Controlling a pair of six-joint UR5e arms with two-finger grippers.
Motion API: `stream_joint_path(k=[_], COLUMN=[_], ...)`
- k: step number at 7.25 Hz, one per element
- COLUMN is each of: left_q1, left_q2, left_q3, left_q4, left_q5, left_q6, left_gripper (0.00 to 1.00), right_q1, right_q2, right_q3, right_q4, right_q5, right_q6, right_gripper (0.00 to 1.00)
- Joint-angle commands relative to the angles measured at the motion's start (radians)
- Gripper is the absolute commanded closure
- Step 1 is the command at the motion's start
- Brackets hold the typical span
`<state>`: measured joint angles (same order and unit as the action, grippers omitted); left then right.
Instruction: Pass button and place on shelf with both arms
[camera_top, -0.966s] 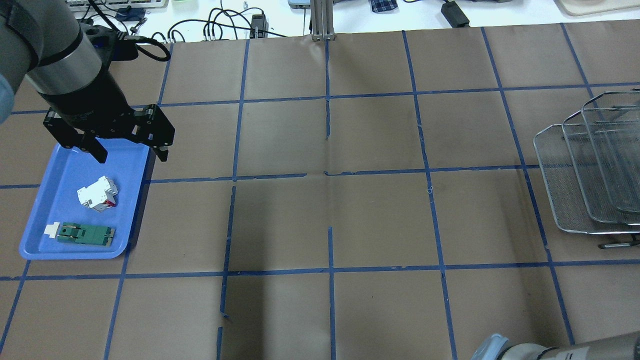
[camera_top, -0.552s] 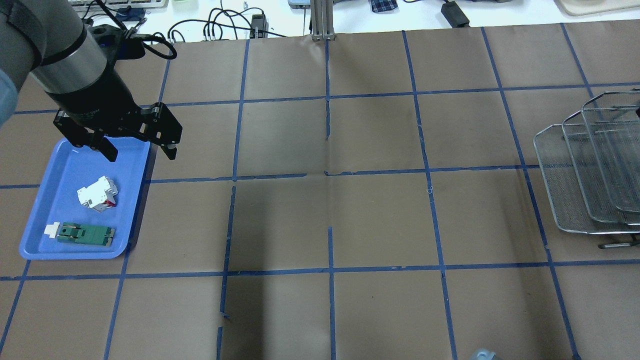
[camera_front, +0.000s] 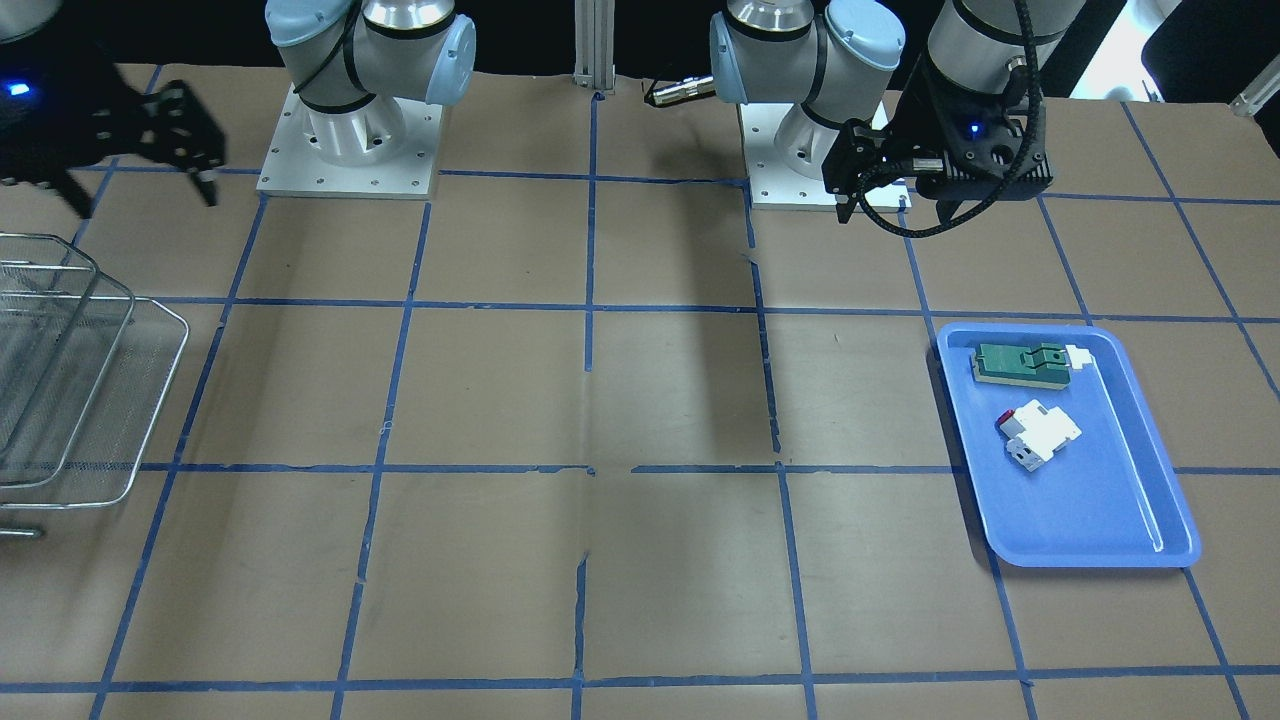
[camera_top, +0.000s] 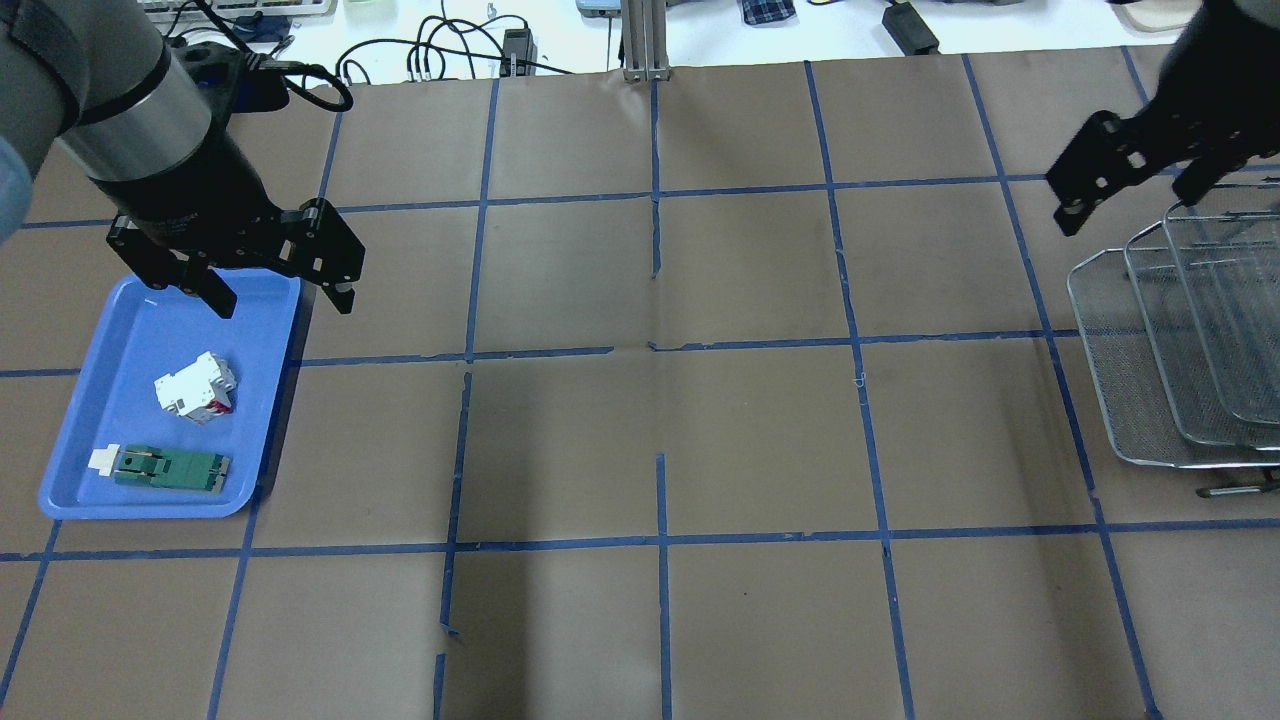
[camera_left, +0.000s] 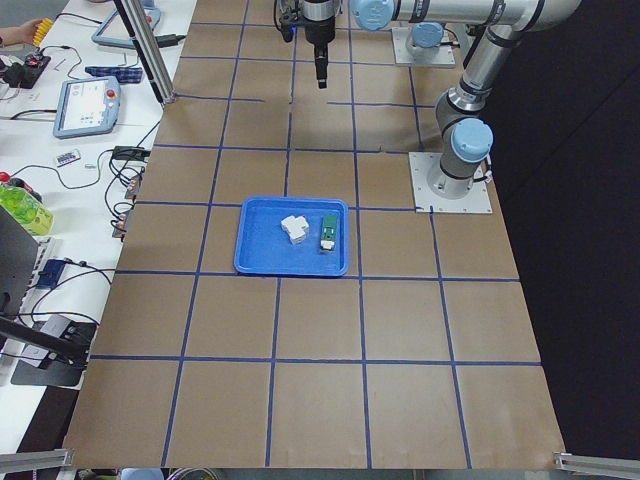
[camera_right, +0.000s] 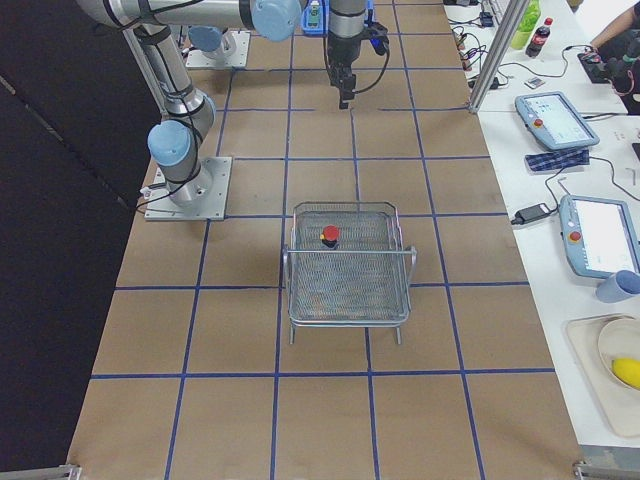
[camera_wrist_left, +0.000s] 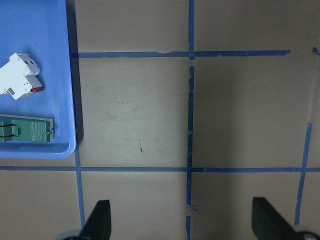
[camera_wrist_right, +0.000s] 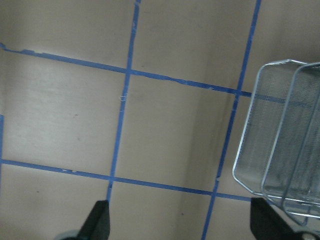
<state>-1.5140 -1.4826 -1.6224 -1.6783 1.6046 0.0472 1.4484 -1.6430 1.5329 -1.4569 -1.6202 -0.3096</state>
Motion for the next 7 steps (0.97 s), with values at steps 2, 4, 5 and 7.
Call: stream_joint_path(k=[2,4,5,7], left_q1=[0.008,0.009,0.009,0.003], left_q2=[0.004,0.008,0.012,0.012], left_q3=[0.007,0.007,0.007,0.006], left_q4=[0.0,0.0,0.0,0.0], left_q5=[-0.002,-0.012,-0.032,-0.026], left_q6=[0.059,0.059,0.059,0.059], left_gripper=[0.0,0.0,0.0,0.0], right_q1=[0.21,0.208,0.208,0.208], right_q2=[-0.005,-0.001,-0.001,-0.003], right_q3=[0.006,0.009,0.012,0.012], right_q4=[-0.014,-0.055,-0.063,-0.066], right_q5=[0.011,0.014,0.013,0.011], right_q6=[0.381,0.392,0.394,0.417], right_gripper=[0.0,0.0,0.0,0.0])
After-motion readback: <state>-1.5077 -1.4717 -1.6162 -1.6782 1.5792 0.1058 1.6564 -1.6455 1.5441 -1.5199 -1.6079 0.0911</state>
